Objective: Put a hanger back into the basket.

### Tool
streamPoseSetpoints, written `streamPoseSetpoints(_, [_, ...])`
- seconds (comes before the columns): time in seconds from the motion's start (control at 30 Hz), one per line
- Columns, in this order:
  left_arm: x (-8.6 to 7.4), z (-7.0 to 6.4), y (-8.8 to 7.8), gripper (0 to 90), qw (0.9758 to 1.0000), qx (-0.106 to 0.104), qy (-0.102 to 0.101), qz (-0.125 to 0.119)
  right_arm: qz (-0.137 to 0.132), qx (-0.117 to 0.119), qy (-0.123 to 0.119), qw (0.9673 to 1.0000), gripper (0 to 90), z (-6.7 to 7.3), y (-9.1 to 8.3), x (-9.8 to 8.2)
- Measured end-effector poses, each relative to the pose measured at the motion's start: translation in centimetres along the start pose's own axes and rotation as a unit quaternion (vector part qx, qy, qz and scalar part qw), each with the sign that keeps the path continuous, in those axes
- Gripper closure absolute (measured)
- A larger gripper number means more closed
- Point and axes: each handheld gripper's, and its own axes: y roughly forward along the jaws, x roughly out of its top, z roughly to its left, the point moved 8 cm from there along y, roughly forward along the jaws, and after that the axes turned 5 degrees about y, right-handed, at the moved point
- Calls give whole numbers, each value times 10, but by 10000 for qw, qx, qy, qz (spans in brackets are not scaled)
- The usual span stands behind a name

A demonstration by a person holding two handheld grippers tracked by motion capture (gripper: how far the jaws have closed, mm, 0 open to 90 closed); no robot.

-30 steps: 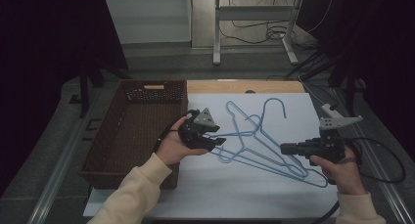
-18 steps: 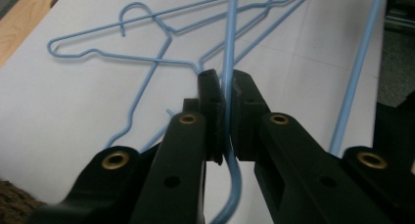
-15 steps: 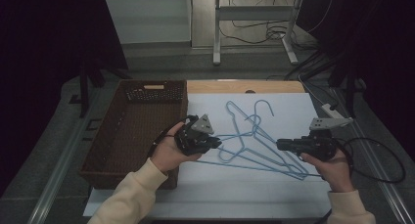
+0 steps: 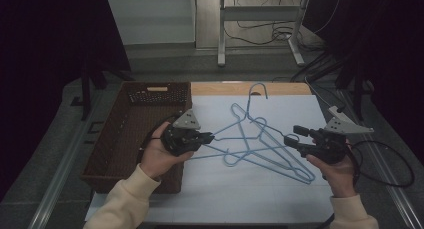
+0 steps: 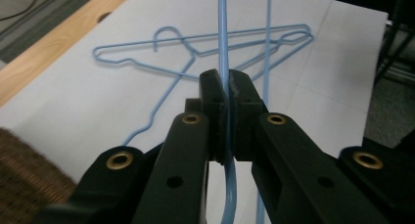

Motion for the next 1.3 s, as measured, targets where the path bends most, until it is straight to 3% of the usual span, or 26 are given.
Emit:
streamPoseSetpoints(0.27, [-14, 17, -29, 870, 9983, 309, -366, -345, -24, -219, 20, 9998, 317, -4, 2, -7])
streamPoseSetpoints(0.5, [-30, 31, -57, 870, 9947, 567, -631, -581, 314, -308, -17, 9990, 314, 0, 15, -32])
streamPoseSetpoints(0.73, [-44, 39, -70, 870, 9917, 725, -795, -705, 428, -387, -50, 9983, 316, -1, 19, -54])
streamPoseSetpoints(1.13, [-70, 55, -97, 870, 9842, 1008, -1129, -922, 613, -590, 182, 9962, 312, -19, 13, -84])
streamPoseSetpoints(1.3, [-81, 62, -107, 870, 9793, 1174, -1278, -1040, 736, -635, 171, 9951, 309, -22, 16, -91])
